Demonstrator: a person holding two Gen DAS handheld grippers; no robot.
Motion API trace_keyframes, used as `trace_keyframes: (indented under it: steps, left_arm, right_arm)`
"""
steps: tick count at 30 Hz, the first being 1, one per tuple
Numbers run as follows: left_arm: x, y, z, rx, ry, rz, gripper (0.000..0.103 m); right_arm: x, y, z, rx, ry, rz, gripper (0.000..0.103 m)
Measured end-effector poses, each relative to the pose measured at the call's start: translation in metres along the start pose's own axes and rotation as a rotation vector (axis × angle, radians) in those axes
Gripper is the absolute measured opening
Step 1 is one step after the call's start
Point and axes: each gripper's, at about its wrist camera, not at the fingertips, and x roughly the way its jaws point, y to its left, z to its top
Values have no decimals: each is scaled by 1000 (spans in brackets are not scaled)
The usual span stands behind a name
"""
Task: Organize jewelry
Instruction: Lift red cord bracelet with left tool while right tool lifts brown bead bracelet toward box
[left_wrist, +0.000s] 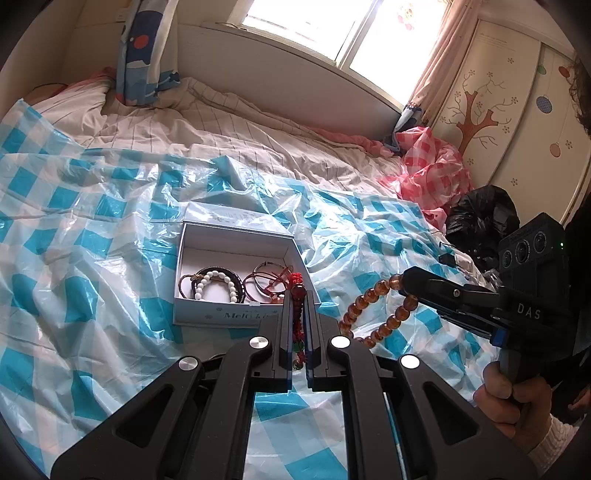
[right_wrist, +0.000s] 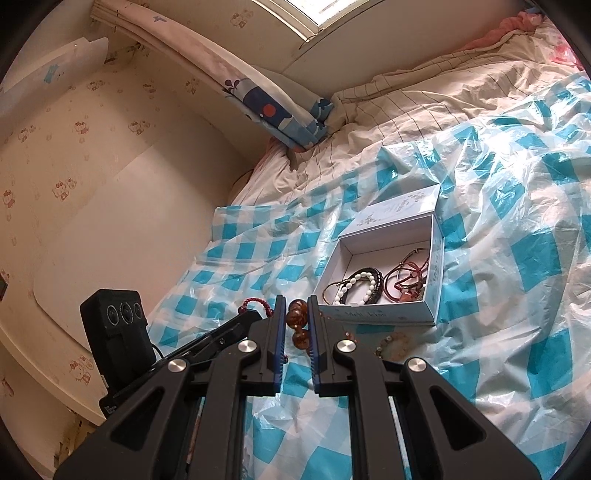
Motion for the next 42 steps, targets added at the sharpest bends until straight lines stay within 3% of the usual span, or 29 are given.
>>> trace_keyframes:
  steps: [42]
  left_arm:
    - [22, 6, 10, -29, -4, -1, 5]
  right_arm:
    - [25, -2, 11, 38, -9, 9, 12]
